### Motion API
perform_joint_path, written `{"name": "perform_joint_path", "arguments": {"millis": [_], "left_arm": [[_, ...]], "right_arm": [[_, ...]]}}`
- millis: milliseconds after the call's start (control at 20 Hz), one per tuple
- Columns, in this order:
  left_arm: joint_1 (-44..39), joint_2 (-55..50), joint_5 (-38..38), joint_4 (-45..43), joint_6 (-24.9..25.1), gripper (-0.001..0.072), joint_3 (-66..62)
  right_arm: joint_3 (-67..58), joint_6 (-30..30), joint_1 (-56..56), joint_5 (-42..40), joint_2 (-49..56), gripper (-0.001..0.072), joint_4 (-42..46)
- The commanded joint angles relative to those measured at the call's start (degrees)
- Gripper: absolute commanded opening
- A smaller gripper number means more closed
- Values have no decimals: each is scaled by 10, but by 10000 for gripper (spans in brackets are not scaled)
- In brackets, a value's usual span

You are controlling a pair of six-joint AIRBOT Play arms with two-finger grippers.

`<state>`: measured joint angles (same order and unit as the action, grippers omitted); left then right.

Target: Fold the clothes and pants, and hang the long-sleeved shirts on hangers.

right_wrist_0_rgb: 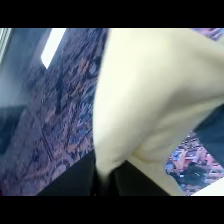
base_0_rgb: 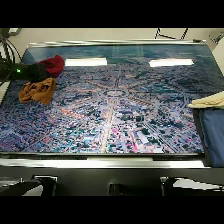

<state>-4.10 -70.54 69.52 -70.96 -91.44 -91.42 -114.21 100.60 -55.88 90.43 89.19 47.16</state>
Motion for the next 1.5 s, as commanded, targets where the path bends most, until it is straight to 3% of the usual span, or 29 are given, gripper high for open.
{"name": "perform_joint_path", "arguments": {"millis": [0, 400, 550, 650, 850, 1150, 1200, 1250, 1300, 1450], "left_arm": [[0, 0, 0, 0, 2, 24, 0], [0, 0, 2, 0, 15, 23, 0], [0, 0, 2, 0, 15, 23, 0], [0, 0, 2, 0, 15, 24, 0], [0, 0, 2, 4, 15, 24, 0], [0, 0, 2, 23, 14, 23, 0], [0, 0, 1, 24, 14, 24, 0], [0, 0, 1, 24, 14, 23, 0], [0, 0, 1, 24, 14, 23, 0], [0, 0, -30, 63, 10, 23, -17]], "right_arm": [[-7, 47, -59, 6, -20, 41, 33], [38, 76, -75, 70, -37, 41, 249], [124, 35, -75, 89, -66, 42, 364], [225, 31, -76, 56, -102, 43, 422], [397, 33, -76, -31, -139, 43, 432], [459, 24, -75, -59, -139, 44, 471], [459, 27, -75, -57, -139, 131, 465], [457, 27, -75, -55, -139, 467, 463], [448, 21, -75, -54, -139, 688, 458], [337, -10, -75, -109, -139, 700, 362]]}}
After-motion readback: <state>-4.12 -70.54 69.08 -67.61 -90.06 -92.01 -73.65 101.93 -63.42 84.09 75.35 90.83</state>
